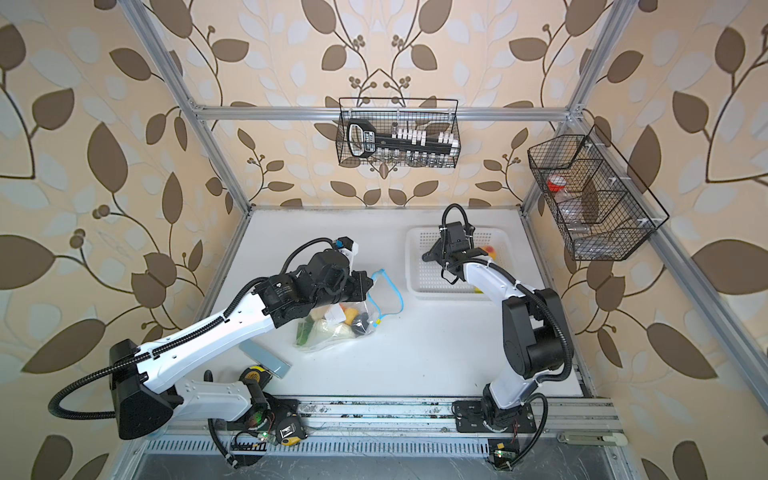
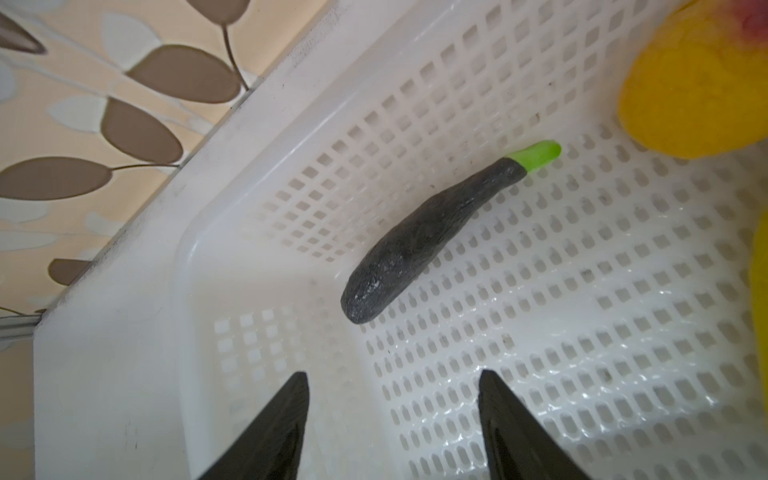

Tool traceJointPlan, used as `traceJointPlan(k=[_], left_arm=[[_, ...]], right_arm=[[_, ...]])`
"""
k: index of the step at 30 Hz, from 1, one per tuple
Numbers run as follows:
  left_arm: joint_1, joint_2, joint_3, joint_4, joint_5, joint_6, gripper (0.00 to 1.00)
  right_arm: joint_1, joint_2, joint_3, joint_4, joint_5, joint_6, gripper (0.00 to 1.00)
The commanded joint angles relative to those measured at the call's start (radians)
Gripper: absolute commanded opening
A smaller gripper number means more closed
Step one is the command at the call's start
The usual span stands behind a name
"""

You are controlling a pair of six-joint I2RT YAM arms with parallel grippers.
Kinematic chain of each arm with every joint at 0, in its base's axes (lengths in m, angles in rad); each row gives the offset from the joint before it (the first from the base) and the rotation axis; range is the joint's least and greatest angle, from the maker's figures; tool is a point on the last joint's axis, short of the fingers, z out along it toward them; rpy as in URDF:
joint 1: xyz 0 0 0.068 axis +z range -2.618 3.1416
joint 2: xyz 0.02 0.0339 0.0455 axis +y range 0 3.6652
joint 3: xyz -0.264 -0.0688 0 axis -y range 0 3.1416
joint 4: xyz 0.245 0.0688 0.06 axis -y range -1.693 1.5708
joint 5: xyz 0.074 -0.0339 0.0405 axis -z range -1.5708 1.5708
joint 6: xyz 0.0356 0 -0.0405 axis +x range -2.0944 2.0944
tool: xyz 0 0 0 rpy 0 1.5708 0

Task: Place the food in the zip-top bag and seal the zipper
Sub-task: 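Move the right gripper back into the basket over the dark eggplant, then lower the right gripper onto the eggplant and close it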

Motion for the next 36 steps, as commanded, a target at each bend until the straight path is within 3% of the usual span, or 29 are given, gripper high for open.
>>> traceJointPlan(k=[1,15,36], left_arm=[[-0.001,-0.007,-0.001,0.045,0.004,0.034,0.0],[-0.001,0.03,0.023,0.043,0.014,0.039,0.0],[-0.001,0.05,0.029,0.043,0.033,0.033,0.0]], right_arm=[[-0.014,0.045,0.056,-0.061,0.047,0.066,0.65],[-0.016,0.194,0.162,-0.045,0.008,0.084,0.65],[-0.046,0.339,0.258,-0.1,0.051,0.07,0.67]])
